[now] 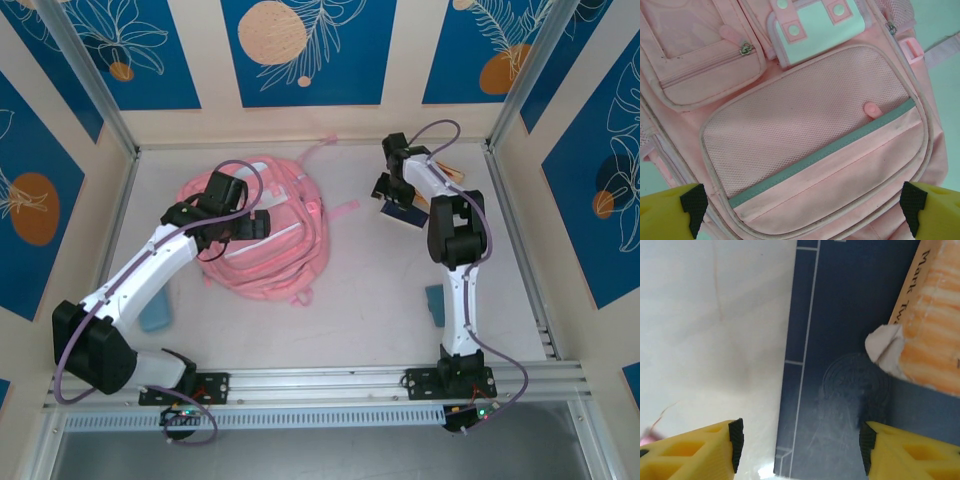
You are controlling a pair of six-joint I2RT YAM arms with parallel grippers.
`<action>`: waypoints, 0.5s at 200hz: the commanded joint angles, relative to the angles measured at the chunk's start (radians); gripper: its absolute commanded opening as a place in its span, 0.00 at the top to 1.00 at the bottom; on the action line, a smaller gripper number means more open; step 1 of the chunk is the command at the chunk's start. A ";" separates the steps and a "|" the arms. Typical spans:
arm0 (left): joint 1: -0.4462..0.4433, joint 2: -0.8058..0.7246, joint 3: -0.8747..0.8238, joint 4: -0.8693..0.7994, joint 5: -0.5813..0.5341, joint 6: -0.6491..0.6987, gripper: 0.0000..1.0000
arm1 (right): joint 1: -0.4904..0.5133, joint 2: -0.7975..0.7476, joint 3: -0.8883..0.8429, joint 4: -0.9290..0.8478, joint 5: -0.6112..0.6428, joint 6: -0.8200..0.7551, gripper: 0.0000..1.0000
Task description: Pack the student bag
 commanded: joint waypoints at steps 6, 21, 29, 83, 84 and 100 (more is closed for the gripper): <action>0.015 -0.001 -0.001 -0.013 0.024 -0.018 0.00 | -0.003 0.036 0.026 -0.104 0.003 -0.021 0.37; 0.015 0.005 0.000 -0.013 0.041 -0.013 0.00 | -0.004 0.036 0.009 -0.101 -0.009 -0.040 0.41; 0.015 0.009 0.005 -0.012 0.058 -0.004 0.00 | -0.004 0.037 0.003 -0.104 -0.011 -0.054 0.42; 0.015 0.024 0.027 -0.028 0.092 0.014 0.00 | -0.003 0.027 -0.049 -0.176 0.012 -0.151 0.45; 0.015 0.025 0.027 -0.028 0.092 0.013 0.00 | -0.004 0.027 -0.051 -0.176 0.011 -0.153 0.45; 0.015 0.030 0.028 -0.028 0.099 0.007 0.00 | -0.006 0.009 -0.096 -0.176 -0.002 -0.175 0.46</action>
